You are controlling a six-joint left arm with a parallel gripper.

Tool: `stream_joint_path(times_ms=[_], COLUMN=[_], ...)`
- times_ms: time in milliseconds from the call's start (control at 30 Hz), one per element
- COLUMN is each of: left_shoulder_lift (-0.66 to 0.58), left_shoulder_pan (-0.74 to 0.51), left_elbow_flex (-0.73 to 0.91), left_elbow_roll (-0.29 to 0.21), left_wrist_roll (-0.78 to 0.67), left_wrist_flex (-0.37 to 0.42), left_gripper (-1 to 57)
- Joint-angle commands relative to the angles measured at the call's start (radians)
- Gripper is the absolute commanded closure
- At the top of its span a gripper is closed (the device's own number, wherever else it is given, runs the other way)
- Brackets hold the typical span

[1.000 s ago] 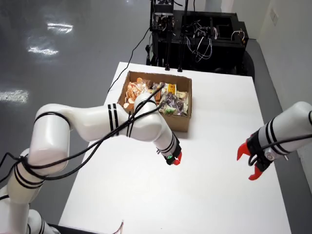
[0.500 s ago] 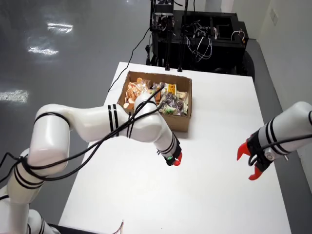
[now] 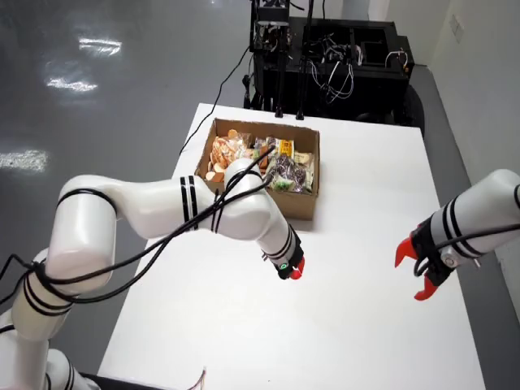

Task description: Grasp a snack and put it in the bin.

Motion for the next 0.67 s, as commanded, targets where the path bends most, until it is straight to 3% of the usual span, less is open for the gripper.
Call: stream_joint_path(times_ms=[33, 667], left_shoulder_lift=[0.0, 0.0], left_shoulder_pan=[0.001, 0.008], left_elbow_flex=[0.0, 0.0], left_elbow_roll=[0.0, 0.0], left_wrist_roll=[0.0, 0.0], left_wrist_flex=[0.0, 0.0], left_gripper=[56.4, 56.4])
